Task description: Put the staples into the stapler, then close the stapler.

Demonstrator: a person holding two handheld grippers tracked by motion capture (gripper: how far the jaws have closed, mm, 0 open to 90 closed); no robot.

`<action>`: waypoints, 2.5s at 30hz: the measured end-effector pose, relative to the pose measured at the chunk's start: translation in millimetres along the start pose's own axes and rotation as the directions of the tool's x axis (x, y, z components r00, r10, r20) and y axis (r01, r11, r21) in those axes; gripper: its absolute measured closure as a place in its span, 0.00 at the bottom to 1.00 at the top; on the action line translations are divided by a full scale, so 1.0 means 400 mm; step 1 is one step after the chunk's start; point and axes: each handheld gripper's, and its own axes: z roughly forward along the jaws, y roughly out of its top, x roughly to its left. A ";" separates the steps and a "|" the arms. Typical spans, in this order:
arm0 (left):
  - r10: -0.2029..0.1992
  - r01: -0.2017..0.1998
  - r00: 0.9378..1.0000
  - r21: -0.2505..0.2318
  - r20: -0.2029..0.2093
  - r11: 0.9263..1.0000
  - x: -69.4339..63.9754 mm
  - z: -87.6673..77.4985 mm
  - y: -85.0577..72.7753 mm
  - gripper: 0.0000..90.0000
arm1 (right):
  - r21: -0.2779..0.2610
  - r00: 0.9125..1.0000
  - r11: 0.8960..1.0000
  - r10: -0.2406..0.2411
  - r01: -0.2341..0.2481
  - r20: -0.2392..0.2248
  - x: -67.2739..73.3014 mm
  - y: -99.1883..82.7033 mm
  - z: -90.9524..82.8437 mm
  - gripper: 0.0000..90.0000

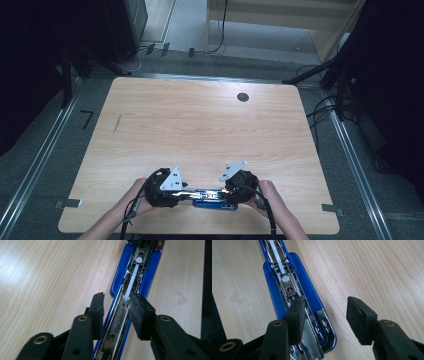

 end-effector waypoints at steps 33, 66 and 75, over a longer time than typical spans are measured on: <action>-0.081 0.083 0.995 -0.025 0.054 0.996 0.049 -0.041 -0.062 0.59 | 0.008 1.000 1.000 -0.004 0.004 -0.005 0.006 0.000 0.000 0.63; -0.130 0.136 0.990 -0.090 0.063 0.987 0.075 -0.064 -0.077 0.56 | -0.002 1.000 1.000 -0.004 0.004 -0.010 0.011 -0.004 0.000 0.69; -0.060 0.061 0.990 -0.009 0.124 0.998 0.050 -0.035 -0.070 0.53 | -0.005 1.000 1.000 -0.005 0.005 -0.016 0.012 -0.005 0.000 0.71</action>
